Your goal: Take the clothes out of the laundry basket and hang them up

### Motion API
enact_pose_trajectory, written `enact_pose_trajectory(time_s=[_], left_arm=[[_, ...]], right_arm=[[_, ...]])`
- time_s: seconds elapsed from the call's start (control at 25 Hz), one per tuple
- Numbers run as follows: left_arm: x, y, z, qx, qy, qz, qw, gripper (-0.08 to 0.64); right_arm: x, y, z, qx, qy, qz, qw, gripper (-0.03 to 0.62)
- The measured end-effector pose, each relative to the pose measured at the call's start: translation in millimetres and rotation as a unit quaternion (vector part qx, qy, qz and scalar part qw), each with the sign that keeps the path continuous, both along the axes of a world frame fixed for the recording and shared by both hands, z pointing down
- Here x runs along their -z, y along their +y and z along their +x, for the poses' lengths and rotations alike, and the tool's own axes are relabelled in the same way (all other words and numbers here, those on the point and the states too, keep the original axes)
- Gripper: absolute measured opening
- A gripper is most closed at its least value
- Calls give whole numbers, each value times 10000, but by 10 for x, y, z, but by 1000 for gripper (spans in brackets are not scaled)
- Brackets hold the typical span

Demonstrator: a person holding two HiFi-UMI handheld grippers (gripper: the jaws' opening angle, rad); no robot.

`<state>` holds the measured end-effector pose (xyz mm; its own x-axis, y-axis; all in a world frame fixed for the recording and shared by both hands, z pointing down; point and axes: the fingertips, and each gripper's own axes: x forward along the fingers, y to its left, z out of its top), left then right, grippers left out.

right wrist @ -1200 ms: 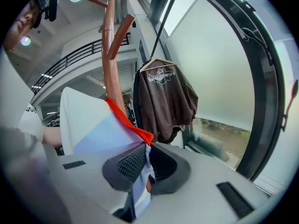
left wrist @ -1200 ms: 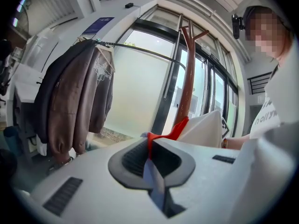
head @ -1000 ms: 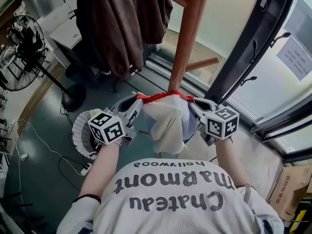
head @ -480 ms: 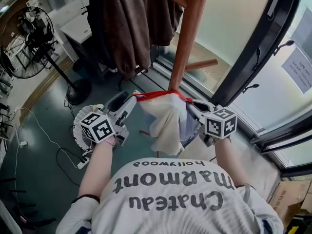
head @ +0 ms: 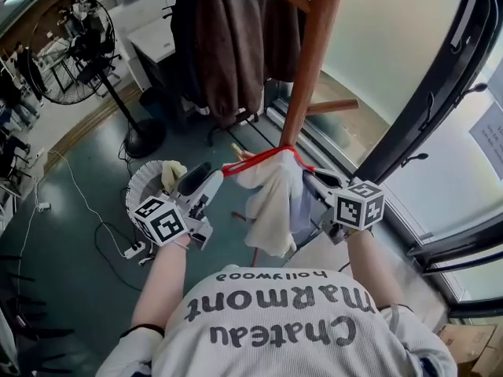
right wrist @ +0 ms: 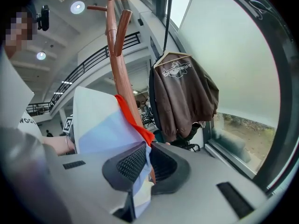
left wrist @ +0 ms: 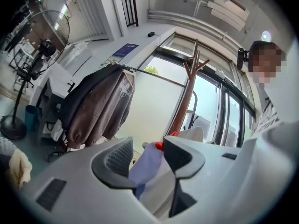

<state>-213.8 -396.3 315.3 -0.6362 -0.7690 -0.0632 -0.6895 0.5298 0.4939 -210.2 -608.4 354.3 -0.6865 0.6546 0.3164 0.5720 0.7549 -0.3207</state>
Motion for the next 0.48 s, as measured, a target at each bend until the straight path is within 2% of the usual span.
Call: enact_pose_trajectory(time_s=[0.28, 0.32, 0.44, 0.48], left_arm=[[-71, 244, 335, 43, -2, 446, 9990, 187], [-57, 280, 350, 76, -56, 452, 9989, 171], [-43, 415, 401, 302, -215, 256, 9990, 42], [-51, 467, 414, 388, -234, 142, 9989, 29]], right_arm=[[-119, 182, 113, 51, -103, -325, 9994, 41], [-115, 193, 107, 11, -139, -389, 9991, 41], [-147, 253, 100, -62, -137, -532, 9985, 41], [-163, 277, 102, -76, -117, -545, 9984, 41]])
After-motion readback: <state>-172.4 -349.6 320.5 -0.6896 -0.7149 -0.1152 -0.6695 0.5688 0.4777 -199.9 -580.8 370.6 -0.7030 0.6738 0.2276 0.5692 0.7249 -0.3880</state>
